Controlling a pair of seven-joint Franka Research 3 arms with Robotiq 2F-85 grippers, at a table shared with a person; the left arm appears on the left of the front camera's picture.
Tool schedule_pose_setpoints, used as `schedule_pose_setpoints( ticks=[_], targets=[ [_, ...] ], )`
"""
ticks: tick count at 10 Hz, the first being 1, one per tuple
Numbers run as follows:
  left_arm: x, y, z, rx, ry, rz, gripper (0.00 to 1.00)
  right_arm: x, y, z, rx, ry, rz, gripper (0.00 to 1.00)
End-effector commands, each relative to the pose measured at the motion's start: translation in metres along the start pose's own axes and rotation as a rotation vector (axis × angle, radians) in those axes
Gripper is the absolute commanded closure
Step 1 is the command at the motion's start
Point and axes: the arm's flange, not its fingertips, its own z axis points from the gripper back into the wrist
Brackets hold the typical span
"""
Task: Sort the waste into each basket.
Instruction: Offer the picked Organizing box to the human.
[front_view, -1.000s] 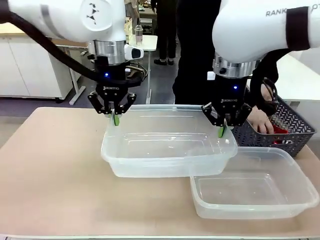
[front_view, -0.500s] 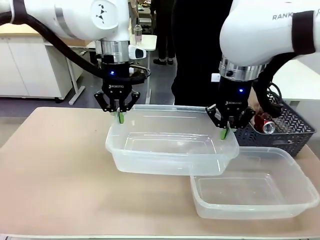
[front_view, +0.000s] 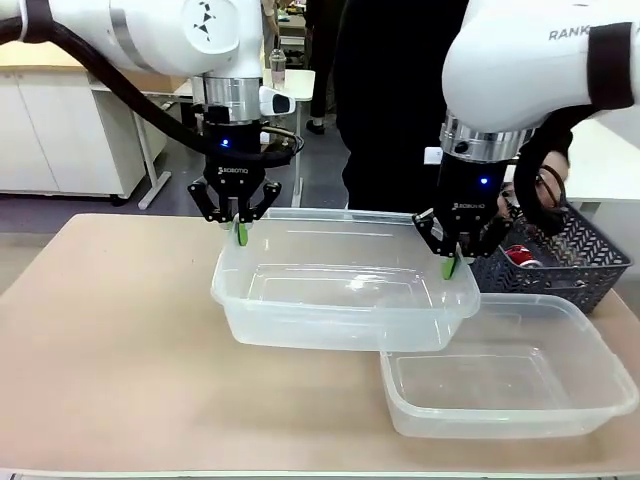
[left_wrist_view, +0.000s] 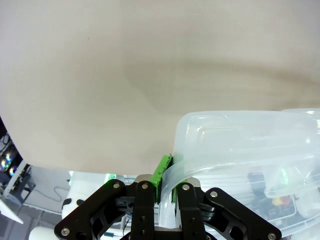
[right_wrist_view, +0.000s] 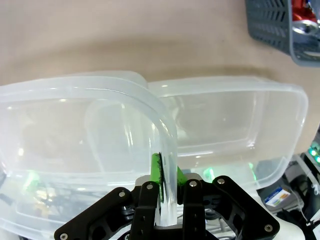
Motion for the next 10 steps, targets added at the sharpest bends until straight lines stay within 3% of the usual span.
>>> schedule_pose_setpoints(
  ticks=[1, 10],
  targets=[
    [-0.0042, 0.0013, -0.0023, 0.002, -0.013, 0.009, 0.94, -0.002, 0.0056, 0.0064, -0.007, -0.002, 0.003, 0.95],
    [-0.0042, 0.0013, -0.0023, 0.002, -0.013, 0.009, 0.94, -0.002, 0.0056, 0.0064, -0.007, -0.002, 0.003, 0.95]
  ],
)
